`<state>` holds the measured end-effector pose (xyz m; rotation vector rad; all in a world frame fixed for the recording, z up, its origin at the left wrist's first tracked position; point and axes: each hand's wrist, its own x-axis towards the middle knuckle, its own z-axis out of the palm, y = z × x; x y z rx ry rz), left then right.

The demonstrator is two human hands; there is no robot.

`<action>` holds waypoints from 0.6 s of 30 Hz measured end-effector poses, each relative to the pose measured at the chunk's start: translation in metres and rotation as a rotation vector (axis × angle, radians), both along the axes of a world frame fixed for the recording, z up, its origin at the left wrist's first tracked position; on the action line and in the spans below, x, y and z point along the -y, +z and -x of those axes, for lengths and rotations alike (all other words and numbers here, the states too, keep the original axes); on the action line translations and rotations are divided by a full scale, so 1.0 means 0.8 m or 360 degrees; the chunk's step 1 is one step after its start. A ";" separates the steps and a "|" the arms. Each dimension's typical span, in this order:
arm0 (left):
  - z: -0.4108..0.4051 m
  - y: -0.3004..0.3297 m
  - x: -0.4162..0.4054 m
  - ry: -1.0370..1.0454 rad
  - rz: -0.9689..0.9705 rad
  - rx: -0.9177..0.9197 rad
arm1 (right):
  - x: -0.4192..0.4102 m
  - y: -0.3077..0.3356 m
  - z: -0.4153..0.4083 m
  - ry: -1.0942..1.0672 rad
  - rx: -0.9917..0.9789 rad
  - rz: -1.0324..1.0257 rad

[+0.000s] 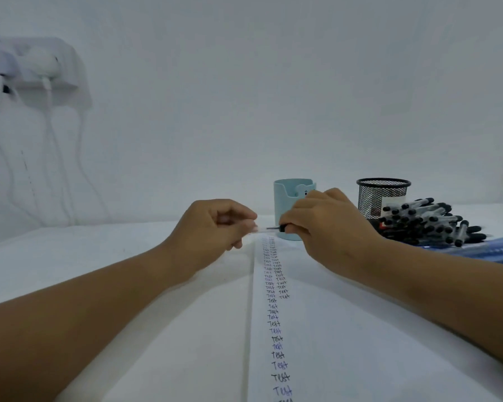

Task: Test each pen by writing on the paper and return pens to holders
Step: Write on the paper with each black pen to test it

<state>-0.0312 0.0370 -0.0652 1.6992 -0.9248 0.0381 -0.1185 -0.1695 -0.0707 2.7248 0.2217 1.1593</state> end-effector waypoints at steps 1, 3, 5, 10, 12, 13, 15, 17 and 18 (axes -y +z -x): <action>0.002 0.005 0.000 -0.0102 0.0137 -0.0276 | 0.005 -0.002 0.000 0.0020 0.0015 0.0006; 0.005 0.014 -0.002 -0.0331 0.0464 -0.0828 | 0.009 -0.005 -0.001 0.0034 0.0070 -0.0057; 0.009 0.020 -0.004 -0.0475 0.0639 -0.1090 | 0.011 -0.005 -0.002 0.0012 0.0069 -0.0117; 0.015 0.021 -0.003 -0.0625 0.0677 -0.1187 | 0.010 -0.004 -0.001 0.0036 0.0081 -0.0140; 0.012 0.022 -0.005 -0.0573 0.0621 -0.1105 | 0.008 -0.006 0.000 0.0060 0.0130 -0.0126; 0.010 0.021 -0.005 -0.0545 0.0590 -0.1066 | 0.005 -0.006 0.001 0.0069 0.0133 -0.0116; 0.003 0.020 -0.006 -0.0498 0.0548 -0.1020 | 0.001 -0.006 0.003 0.0088 0.0118 -0.0103; -0.001 0.020 -0.008 -0.0489 0.0515 -0.1011 | -0.001 -0.002 0.006 0.0096 0.0084 -0.0122; -0.003 0.019 -0.008 -0.0505 0.0494 -0.1014 | -0.001 -0.001 0.007 0.0088 0.0063 -0.0128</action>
